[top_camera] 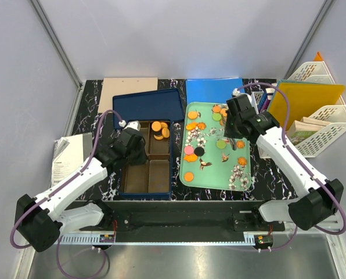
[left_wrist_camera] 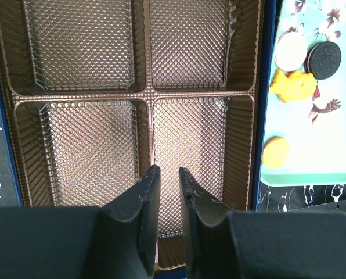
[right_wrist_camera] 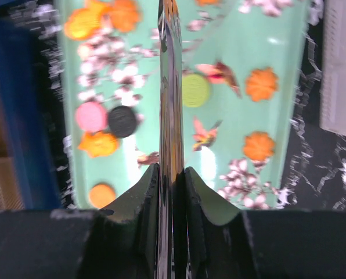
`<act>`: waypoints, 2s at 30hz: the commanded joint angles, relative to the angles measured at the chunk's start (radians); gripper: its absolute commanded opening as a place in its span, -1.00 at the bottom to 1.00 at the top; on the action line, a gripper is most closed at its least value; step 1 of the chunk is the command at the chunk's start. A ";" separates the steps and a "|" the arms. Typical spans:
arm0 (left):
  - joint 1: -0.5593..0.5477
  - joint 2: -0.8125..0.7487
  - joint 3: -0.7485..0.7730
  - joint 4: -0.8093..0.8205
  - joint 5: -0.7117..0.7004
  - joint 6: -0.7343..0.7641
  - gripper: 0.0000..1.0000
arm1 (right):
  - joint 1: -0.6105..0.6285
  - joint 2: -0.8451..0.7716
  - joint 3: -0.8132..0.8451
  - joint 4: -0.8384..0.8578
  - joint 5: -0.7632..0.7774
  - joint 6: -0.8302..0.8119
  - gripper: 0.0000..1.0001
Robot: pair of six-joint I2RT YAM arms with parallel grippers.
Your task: Pack the cookies
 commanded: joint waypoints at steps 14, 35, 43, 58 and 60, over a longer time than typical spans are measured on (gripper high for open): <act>0.005 -0.074 -0.009 0.037 0.004 0.002 -0.55 | -0.204 0.208 -0.065 0.142 -0.035 -0.002 0.17; 0.005 -0.067 -0.005 0.030 -0.009 0.019 -0.54 | -0.202 0.196 -0.051 0.134 -0.086 0.010 0.42; 0.040 -0.052 0.026 0.032 -0.012 0.031 -0.50 | -0.202 0.089 -0.077 0.286 -0.357 0.020 0.41; 0.432 0.278 0.369 0.062 -0.056 -0.026 0.98 | -0.083 0.138 -0.013 0.428 -0.551 0.079 0.37; 0.469 0.362 0.517 0.011 -0.061 -0.026 0.98 | -0.075 0.140 -0.073 0.519 -0.578 0.112 0.36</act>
